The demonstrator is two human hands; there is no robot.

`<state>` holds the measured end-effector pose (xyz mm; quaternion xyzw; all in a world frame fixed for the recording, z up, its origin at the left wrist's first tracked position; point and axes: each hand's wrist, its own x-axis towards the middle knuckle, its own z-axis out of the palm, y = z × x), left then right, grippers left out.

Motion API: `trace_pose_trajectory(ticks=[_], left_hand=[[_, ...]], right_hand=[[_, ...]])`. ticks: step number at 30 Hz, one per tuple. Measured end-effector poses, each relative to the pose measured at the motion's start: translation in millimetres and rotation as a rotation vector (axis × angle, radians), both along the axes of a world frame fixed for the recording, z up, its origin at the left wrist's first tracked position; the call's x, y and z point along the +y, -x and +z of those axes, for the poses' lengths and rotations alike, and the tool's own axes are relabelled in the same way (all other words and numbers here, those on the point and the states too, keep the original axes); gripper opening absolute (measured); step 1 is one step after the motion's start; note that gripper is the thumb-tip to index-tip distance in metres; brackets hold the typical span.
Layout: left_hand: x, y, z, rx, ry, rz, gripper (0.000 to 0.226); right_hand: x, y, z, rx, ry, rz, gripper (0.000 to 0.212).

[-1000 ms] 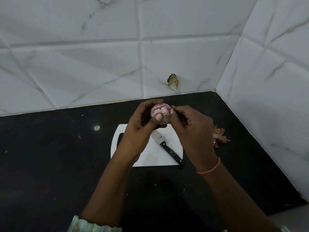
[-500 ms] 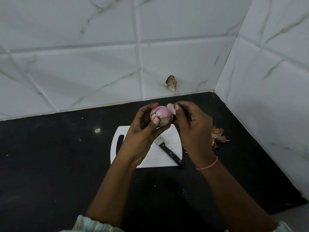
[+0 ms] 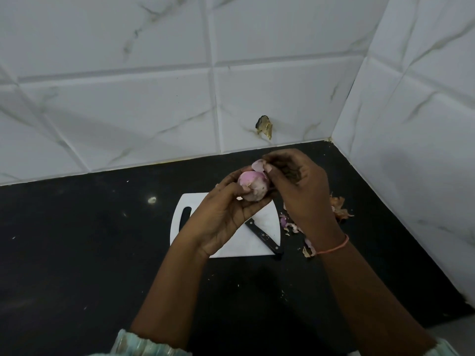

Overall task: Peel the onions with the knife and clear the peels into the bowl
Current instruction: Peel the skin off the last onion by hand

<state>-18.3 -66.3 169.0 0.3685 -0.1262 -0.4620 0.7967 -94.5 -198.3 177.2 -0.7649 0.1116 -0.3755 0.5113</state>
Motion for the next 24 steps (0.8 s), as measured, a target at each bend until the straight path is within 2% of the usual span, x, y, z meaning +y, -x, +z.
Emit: trace_pose_trajectory(ticks=[3, 8, 11, 12, 13, 16, 17, 21, 24], left_hand=[[-6.1, -0.4, 2.0, 0.038, -0.027, -0.100, 0.050], [-13.4, -2.1, -3.1, -0.154, -0.276, -0.071, 0.058], [-12.7, -3.1, -6.5, -0.103, -0.250, 0.008, 0.037], [-12.6, -3.9, -8.2, -0.070, -0.227, 0.046, 0.033], [-12.3, -5.0, -10.0, -0.046, -0.204, 0.079, 0.030], [-13.9, -6.5, -16.4, -0.052, -0.146, 0.154, 0.022], [-15.6, -6.0, -17.1, -0.071, -0.127, 0.174, 0.019], [-22.1, -4.5, -18.4, -0.138, -0.047, 0.235, 0.033], [-26.1, -3.2, -20.7, -0.177, -0.073, 0.268, 0.030]], right_hand=[[5.3, -1.6, 0.9, -0.036, -0.073, -0.063, 0.004], [8.0, -5.1, 2.2, -0.026, -0.083, -0.099, 0.011], [1.9, -5.0, 3.8, -0.095, -0.442, -0.080, 0.019], [-1.7, -4.0, 2.8, -0.105, -0.487, -0.104, 0.022], [-6.1, -3.3, -0.4, -0.082, -0.421, -0.153, 0.021], [-14.7, -0.4, -14.6, 0.080, 0.034, -0.229, 0.003], [-13.4, -0.2, -17.6, 0.108, 0.107, -0.219, 0.010], [3.0, 0.3, -16.0, 0.152, 0.171, -0.099, 0.016], [5.0, 1.0, -17.2, 0.165, 0.190, -0.090, 0.022]])
